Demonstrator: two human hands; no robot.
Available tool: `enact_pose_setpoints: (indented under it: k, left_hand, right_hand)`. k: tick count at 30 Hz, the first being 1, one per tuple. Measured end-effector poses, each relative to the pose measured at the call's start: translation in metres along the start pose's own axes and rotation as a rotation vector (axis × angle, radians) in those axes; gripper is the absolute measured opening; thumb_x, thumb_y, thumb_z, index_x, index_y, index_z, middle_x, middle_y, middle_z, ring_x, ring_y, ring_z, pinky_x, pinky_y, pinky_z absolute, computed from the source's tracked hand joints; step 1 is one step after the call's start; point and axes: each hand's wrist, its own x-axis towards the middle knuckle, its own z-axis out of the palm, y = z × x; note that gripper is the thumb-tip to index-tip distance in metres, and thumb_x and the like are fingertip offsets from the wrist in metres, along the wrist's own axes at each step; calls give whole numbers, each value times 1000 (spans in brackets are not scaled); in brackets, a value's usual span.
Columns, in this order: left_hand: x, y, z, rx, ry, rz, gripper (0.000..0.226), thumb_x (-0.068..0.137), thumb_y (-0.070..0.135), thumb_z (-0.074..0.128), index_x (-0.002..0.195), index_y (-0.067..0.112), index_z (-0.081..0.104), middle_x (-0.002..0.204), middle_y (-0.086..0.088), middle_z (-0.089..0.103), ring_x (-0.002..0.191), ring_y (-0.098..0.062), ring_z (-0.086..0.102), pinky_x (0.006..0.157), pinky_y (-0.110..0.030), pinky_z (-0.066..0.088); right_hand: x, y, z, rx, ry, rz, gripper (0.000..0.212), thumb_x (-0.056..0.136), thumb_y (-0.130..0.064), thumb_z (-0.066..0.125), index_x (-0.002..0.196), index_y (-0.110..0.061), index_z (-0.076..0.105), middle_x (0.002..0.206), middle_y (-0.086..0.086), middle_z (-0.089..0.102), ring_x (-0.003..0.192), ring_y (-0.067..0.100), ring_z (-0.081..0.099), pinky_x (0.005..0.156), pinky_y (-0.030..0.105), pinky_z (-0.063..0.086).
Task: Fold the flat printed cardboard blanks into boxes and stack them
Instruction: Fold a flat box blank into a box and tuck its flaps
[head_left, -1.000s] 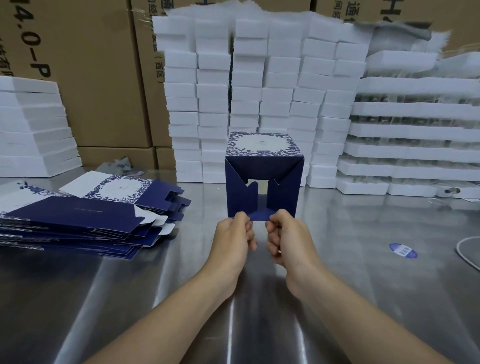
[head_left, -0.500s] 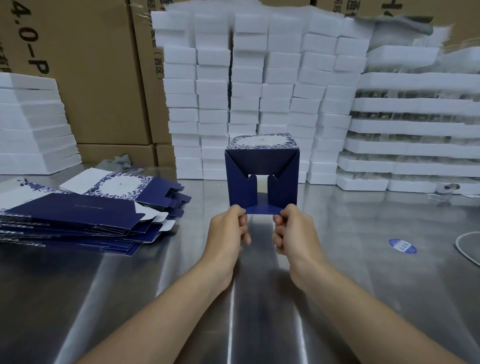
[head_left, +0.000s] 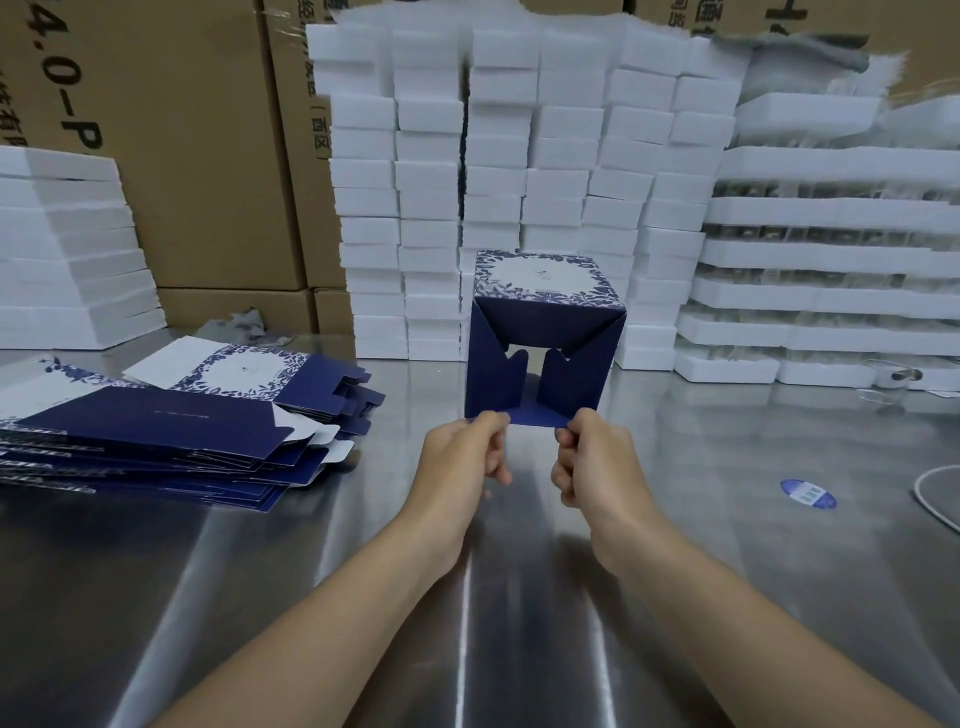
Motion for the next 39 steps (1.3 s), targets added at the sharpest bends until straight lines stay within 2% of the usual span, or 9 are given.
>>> enact_pose_setpoints:
  k: [13, 16, 18, 20, 24, 27, 32, 35, 39]
  left_hand:
    - [1, -2, -1, -28, -64, -17, 30, 98, 25, 54, 69, 19, 56, 57, 2, 51, 59, -11, 57, 56, -26, 42]
    - [4, -2, -2, -21, -65, -19, 30, 98, 25, 54, 68, 19, 55, 56, 3, 49, 60, -11, 56, 58, -28, 41]
    - [5, -2, -3, -28, -92, -37, 30, 96, 26, 55, 66, 20, 54, 57, 3, 48, 59, -11, 55, 59, -29, 40]
    - [5, -3, -2, -25, -113, -51, 29, 95, 27, 56, 67, 20, 55, 58, 1, 48, 59, -12, 57, 60, -31, 40]
    - [7, -7, -5, -30, -63, -29, 12, 95, 28, 63, 101, 20, 68, 76, 7, 72, 75, -13, 74, 61, -31, 50]
    - [12, -9, -8, -117, -20, 28, 52, 95, 30, 72, 140, 41, 48, 106, 13, 78, 92, -8, 78, 67, -31, 59]
    - [16, -10, -9, -101, 0, 171, 54, 99, 39, 72, 146, 50, 48, 129, 15, 69, 102, 1, 73, 72, -29, 64]
    - [18, -13, -12, -44, 19, 234, 49, 100, 39, 70, 144, 50, 52, 131, 16, 69, 110, -3, 71, 89, -33, 63]
    - [21, -18, -12, 65, 23, 298, 30, 103, 35, 68, 130, 48, 62, 119, 23, 72, 114, -1, 67, 95, -32, 60]
  right_hand:
    - [-5, -4, -3, 79, -106, -4, 22, 93, -21, 55, 72, -14, 56, 55, -4, 46, 46, 14, 41, 48, 24, 37]
    - [-7, -1, -3, -46, -61, -145, 17, 96, -36, 63, 100, -19, 64, 80, -6, 69, 54, 10, 66, 58, 29, 46]
    - [-7, 1, -2, -48, -63, -235, 34, 98, -45, 66, 128, -34, 55, 105, -12, 75, 69, 13, 78, 65, 37, 55]
    - [-5, 4, -2, -39, -73, -290, 38, 103, -42, 62, 138, -44, 48, 109, -20, 75, 71, 20, 80, 66, 42, 60]
    - [1, 11, -4, -96, -64, -326, 26, 109, -37, 52, 132, -48, 53, 100, -30, 73, 69, 19, 79, 58, 38, 61]
    - [4, 14, -4, -50, -65, -265, 27, 109, -38, 51, 136, -42, 54, 102, -17, 77, 72, 19, 79, 52, 30, 57]
    - [7, 18, -6, -145, -65, -299, 23, 107, -38, 55, 129, -46, 59, 110, -20, 73, 92, 9, 75, 80, 44, 65]
    - [11, 20, -9, -158, -40, -328, 11, 103, -37, 63, 112, -43, 66, 105, -17, 74, 98, 9, 71, 82, 34, 59]
    - [11, 18, -11, -120, -50, -339, 26, 102, -45, 65, 126, -37, 63, 105, -22, 73, 90, -11, 66, 67, 7, 48]
